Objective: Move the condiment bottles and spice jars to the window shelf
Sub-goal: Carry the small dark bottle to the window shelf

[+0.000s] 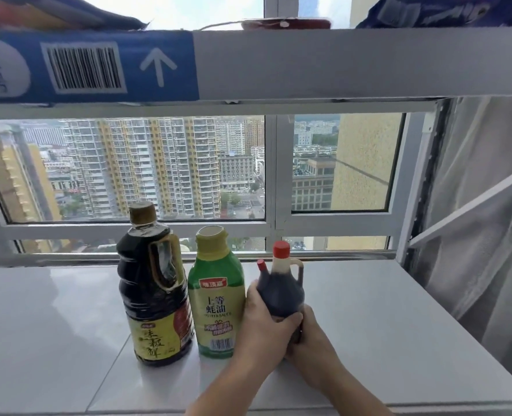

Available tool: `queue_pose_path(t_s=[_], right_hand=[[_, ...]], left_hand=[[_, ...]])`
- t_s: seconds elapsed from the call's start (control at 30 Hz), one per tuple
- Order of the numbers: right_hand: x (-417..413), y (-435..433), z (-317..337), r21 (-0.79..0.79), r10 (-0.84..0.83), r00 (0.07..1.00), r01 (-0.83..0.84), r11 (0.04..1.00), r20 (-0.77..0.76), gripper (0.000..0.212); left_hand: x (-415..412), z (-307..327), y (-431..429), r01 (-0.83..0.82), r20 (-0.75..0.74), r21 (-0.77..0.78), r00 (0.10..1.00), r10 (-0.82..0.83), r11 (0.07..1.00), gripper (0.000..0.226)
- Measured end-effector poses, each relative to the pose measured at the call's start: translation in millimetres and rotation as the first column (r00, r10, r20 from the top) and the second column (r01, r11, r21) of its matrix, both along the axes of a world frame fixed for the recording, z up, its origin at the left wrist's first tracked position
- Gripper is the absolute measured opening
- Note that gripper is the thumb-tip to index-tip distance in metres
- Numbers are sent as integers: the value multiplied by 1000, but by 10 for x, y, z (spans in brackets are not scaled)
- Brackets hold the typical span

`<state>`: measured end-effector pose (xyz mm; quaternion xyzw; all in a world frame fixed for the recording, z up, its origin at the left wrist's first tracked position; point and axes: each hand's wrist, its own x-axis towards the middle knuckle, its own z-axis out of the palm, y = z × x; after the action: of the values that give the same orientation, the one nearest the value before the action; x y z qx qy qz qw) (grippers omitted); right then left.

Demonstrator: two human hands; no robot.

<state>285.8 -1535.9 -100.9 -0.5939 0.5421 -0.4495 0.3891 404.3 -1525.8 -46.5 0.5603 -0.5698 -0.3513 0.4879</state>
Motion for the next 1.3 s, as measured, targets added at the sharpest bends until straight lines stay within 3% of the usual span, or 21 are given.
queue_pose_path(t_s=[0.1,0.17,0.3,0.37,0.47,0.5,0.67,0.8,0.93,1.0,1.17,1.3], right_hand=[[21,47,84,35,28,999,-29,999,25,58],[33,53,166,41,54,997,-56,998,53,36],[-40,12,192,-80,15,993,-25,997,-115,26],[-81,43,107,-78,0,982,-15,997,-189,37],[-123,219,44,-4,-89,967,90,996,-237,84],[-146,282,28,23,-99,964,108,994,-247,90],[-360,553,-48,-97,-182,918,158,983,-352,56],[-529,793,-88,-129,-192,902,153,980,-387,40],[-676,1103,-251,-161,-189,908,137,977,-373,28],[-749,1305,-393,-167,-188,906,133,977,-380,23],[-946,1952,-825,72,-80,846,139,988,-528,33],[-1152,2471,-1010,284,-8,813,212,935,-582,43]], left_hand=[[-21,-14,34,-32,51,-24,998,33,999,85],[-34,-11,90,-51,89,-34,995,54,998,82],[-15,1,221,-82,191,-29,978,86,996,76],[15,27,314,-83,237,-20,968,85,996,72],[38,40,464,-91,295,-18,951,92,996,71],[36,37,516,-99,316,-6,944,96,995,69],[-23,-33,805,-93,443,51,894,61,994,45],[-82,-169,1026,-71,532,112,847,1,991,43],[-104,-447,1267,14,720,105,688,-86,994,33],[-138,-600,1427,51,750,85,654,-98,995,32],[-238,-1070,1812,104,755,262,597,-271,959,38],[-262,-1463,1994,170,670,483,559,-488,859,39]])
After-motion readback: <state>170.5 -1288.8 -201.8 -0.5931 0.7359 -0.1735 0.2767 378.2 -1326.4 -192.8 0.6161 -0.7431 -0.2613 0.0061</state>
